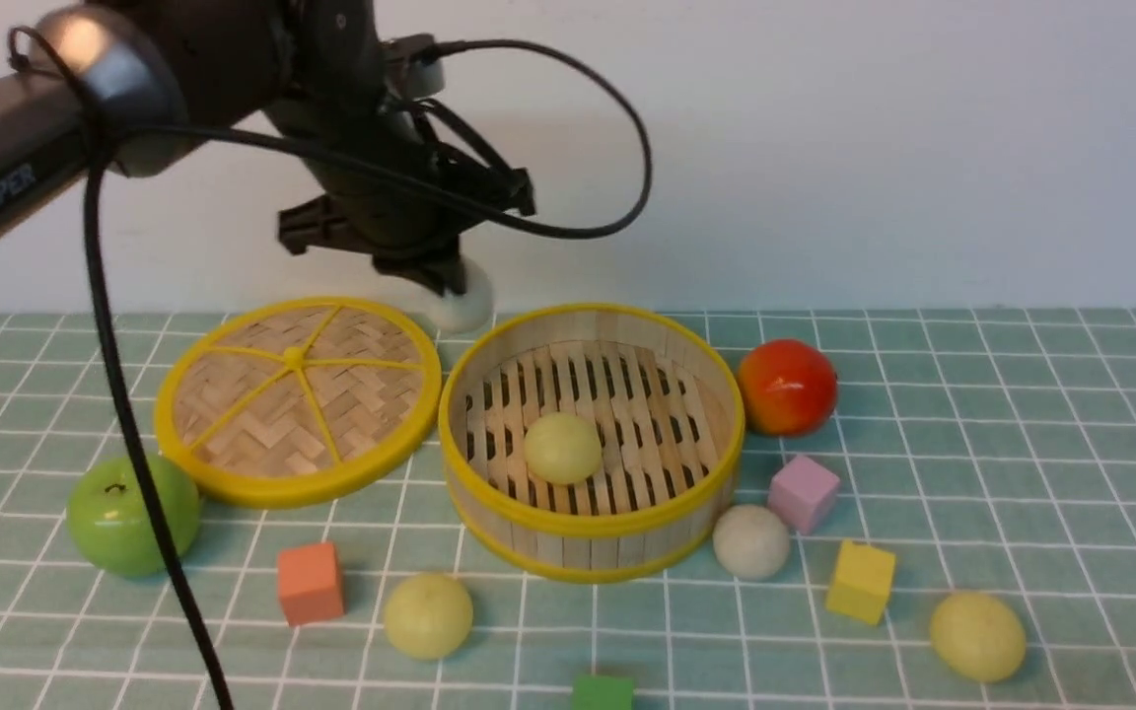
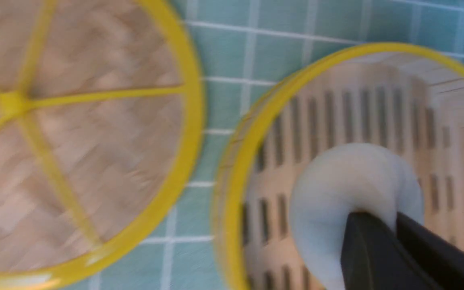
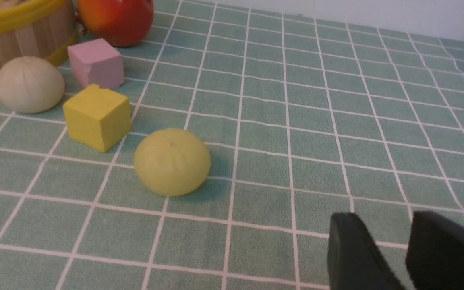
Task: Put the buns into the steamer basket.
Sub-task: Use the left arm to put the steamed stuffed bun into the steamer, then use the left arm to grab a steamed stuffed bun
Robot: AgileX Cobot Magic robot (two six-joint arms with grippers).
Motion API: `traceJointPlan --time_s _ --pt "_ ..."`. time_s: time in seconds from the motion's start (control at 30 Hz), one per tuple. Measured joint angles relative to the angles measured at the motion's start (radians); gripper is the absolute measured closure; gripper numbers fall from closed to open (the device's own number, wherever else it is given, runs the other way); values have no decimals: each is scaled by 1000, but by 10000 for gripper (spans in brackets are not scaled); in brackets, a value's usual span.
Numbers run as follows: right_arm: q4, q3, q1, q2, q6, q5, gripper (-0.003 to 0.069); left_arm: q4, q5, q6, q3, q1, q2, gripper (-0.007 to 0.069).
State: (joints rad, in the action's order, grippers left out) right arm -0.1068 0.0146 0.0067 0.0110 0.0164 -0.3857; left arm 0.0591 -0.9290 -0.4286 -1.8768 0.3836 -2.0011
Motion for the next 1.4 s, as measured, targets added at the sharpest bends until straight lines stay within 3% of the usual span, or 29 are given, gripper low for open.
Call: traceJointPlan --time_s 0.37,0.57,0.73,0.8,0.93,1.0,1.17,1.4 --pt "0 0 0 0 0 0 420 49 187 -1 -1 25 -181 616" --pt "0 0 0 0 0 0 420 45 232 -4 -1 25 -224 564" --pt "0 0 0 0 0 0 420 13 234 -31 -1 25 -224 399" --pt "0 0 0 0 0 0 420 -3 182 -34 -1 25 -201 274" --pt "0 0 0 0 0 0 420 -44 56 8 -1 25 -113 171" --pt "0 0 0 0 0 0 420 -74 -35 46 1 25 -38 155" --pt "0 0 0 0 0 0 420 -93 -129 32 144 25 174 186" --pt "0 0 0 0 0 0 420 23 52 19 589 25 336 307"
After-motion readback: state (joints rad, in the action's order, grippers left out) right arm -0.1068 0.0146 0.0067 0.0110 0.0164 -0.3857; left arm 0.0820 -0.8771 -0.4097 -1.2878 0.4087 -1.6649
